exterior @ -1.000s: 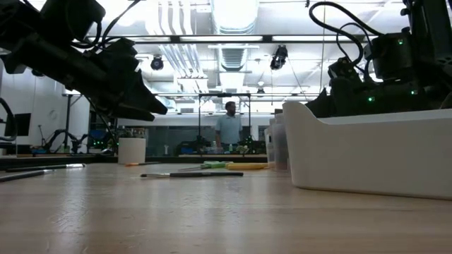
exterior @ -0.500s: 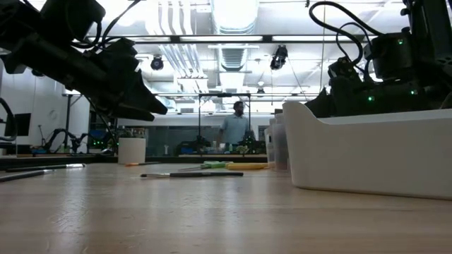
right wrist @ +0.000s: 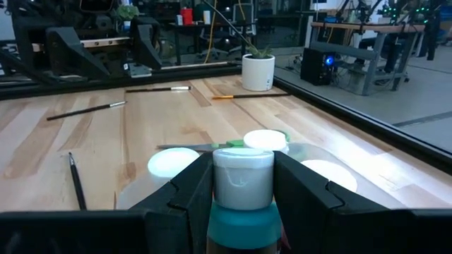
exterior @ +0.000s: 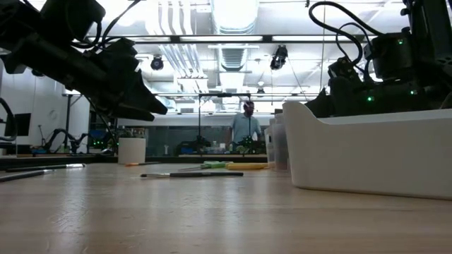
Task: Pick & Place Paint Supplies
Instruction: Put the blue paint bottle into the left transparent bin, then put the black paintbrush into the white bin
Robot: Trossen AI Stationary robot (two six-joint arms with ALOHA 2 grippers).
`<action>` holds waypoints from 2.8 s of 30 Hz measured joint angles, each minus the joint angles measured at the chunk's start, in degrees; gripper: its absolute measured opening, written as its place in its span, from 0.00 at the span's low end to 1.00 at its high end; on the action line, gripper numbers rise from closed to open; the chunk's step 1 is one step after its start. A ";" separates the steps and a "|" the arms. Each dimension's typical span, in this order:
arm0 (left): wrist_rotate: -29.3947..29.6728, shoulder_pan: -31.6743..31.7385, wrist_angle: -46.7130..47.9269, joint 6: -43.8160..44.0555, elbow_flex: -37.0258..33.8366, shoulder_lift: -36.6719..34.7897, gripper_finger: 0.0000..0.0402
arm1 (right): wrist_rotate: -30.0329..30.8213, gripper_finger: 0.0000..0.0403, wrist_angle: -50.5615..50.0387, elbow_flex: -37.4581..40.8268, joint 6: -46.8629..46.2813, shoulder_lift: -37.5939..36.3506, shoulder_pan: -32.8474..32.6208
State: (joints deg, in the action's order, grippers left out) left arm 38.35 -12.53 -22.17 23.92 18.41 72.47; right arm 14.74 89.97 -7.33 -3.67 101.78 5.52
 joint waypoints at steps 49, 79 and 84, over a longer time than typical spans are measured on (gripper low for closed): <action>0.00 0.00 0.00 0.00 0.00 0.00 0.97 | -8.13 0.48 -12.39 0.25 3.09 -24.33 -1.66; 0.00 0.00 0.00 0.00 0.00 0.00 0.97 | 0.06 0.48 -73.11 -7.19 9.85 -67.32 -13.99; 0.00 0.02 0.01 0.00 0.00 0.00 0.97 | 0.27 0.48 -77.13 -4.60 8.95 -74.44 -14.79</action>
State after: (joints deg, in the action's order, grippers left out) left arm 38.35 -12.51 -22.16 23.92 18.41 72.47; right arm 15.01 12.85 -11.93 5.28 27.34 -9.27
